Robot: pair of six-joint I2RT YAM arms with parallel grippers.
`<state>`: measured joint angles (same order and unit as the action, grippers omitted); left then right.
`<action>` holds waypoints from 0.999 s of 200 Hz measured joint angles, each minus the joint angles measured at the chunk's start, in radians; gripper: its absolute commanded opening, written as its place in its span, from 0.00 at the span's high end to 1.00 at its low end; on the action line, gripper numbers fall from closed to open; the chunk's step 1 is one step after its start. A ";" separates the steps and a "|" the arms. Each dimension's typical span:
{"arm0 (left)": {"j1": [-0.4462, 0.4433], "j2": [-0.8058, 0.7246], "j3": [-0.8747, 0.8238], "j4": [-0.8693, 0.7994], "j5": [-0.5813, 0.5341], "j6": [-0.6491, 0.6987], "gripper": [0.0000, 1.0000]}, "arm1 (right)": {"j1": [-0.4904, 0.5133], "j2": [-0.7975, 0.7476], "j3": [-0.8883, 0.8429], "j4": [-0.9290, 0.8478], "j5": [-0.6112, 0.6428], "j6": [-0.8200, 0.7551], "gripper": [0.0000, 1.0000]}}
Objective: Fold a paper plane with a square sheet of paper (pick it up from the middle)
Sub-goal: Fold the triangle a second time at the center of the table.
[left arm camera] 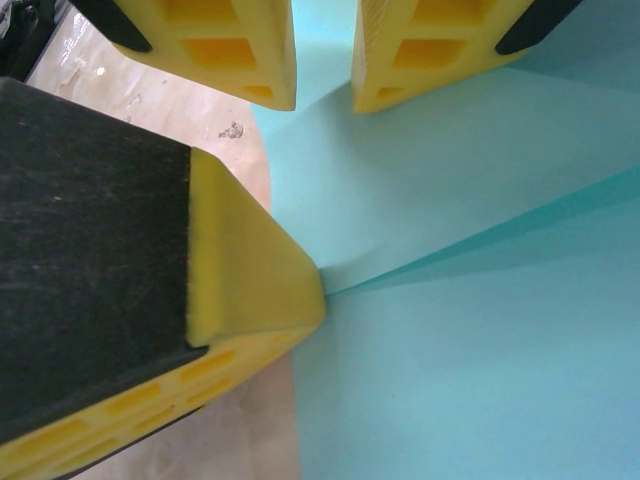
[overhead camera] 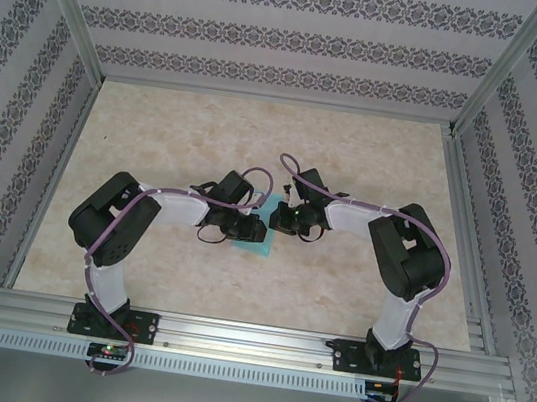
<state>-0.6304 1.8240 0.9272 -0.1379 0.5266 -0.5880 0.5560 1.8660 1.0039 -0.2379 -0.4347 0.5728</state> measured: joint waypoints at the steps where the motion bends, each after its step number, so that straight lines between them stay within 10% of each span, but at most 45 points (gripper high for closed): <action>1: 0.000 0.000 0.000 0.000 0.000 0.000 0.78 | 0.000 0.000 0.000 0.000 0.000 0.000 0.91; 103: 0.000 0.002 0.003 -0.010 -0.008 0.001 0.81 | 0.000 -0.053 0.011 -0.059 0.064 0.003 0.77; 200: 0.000 0.003 0.003 -0.012 -0.011 0.001 0.83 | 0.034 -0.058 0.026 -0.068 0.080 0.005 0.91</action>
<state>-0.6304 1.8267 0.9306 -0.1501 0.5152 -0.5873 0.5896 1.8080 1.0302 -0.3054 -0.3542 0.5777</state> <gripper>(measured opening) 0.177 0.096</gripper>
